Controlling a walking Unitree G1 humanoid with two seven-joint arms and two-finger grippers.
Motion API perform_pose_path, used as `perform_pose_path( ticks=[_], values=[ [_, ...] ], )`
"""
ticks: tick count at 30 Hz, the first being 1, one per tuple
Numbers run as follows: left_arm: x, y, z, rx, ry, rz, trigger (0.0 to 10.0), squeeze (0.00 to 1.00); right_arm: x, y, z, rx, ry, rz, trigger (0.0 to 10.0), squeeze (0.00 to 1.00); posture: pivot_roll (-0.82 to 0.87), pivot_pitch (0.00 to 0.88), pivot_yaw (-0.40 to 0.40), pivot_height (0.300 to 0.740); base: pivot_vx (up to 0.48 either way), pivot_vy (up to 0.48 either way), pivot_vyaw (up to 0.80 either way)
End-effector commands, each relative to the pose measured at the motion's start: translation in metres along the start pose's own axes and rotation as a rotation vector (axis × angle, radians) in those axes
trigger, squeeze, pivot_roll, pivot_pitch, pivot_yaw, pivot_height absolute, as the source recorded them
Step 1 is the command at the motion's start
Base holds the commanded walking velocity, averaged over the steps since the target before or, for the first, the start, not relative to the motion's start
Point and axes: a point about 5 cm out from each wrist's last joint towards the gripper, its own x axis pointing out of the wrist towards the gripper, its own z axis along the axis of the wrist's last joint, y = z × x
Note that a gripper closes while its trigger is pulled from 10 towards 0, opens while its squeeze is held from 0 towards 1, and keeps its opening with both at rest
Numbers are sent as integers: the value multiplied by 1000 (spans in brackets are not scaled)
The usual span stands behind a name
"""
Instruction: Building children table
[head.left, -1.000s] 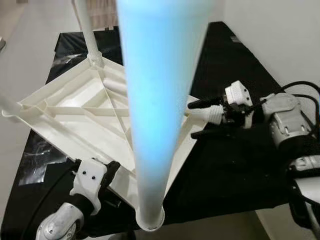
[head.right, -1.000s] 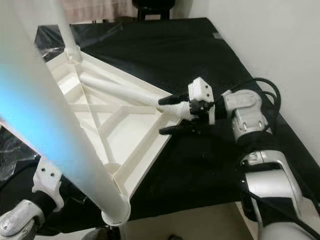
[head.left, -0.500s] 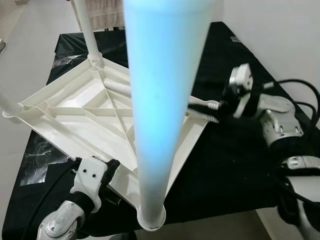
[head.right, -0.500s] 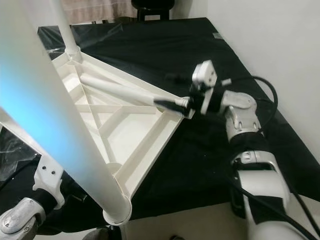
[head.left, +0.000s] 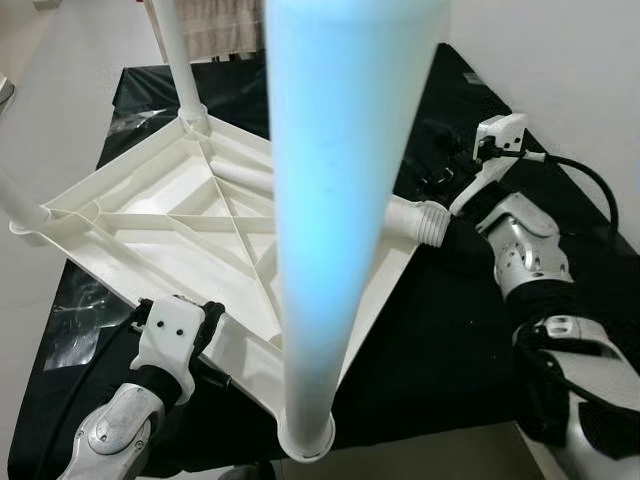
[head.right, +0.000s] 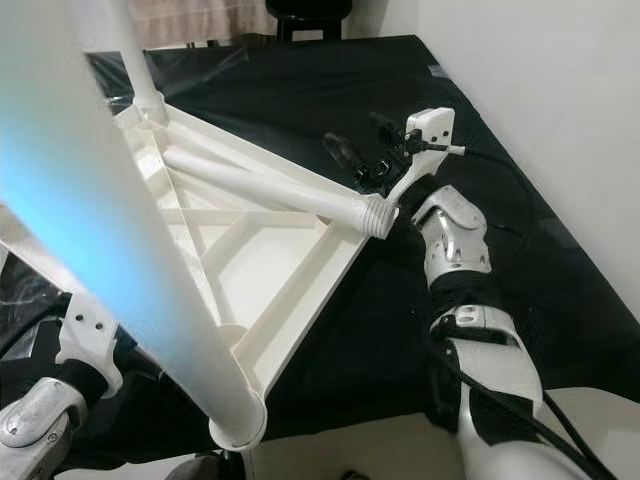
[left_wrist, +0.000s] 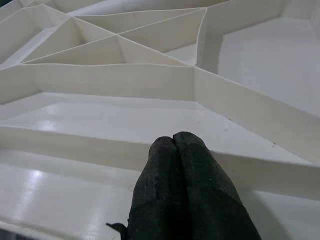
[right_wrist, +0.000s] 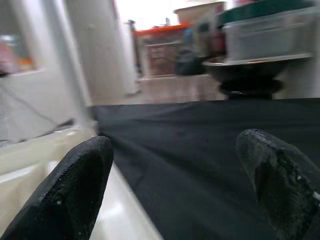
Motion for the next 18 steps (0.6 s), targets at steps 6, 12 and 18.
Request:
perform_pose_path(
  ticks=[6, 12, 18],
  values=[
    [3, 5, 2, -15, -5, 50, 10000, 0, 9, 5, 10, -127, -71, -206, 10000, 0, 116, 182, -17, 740, 0, 0, 0],
    [4, 3, -2, 0, 10, 52, 10000, 0, 1, 15, -2, -128, -59, -214, 10000, 0, 110, 175, -9, 740, 0, 0, 0],
    [9, 5, 0, 16, 8, 53, 10000, 0, -6, 18, -7, -156, -38, -239, 10000, 0, 103, 169, 1, 740, -137, 0, 0]
  ],
)
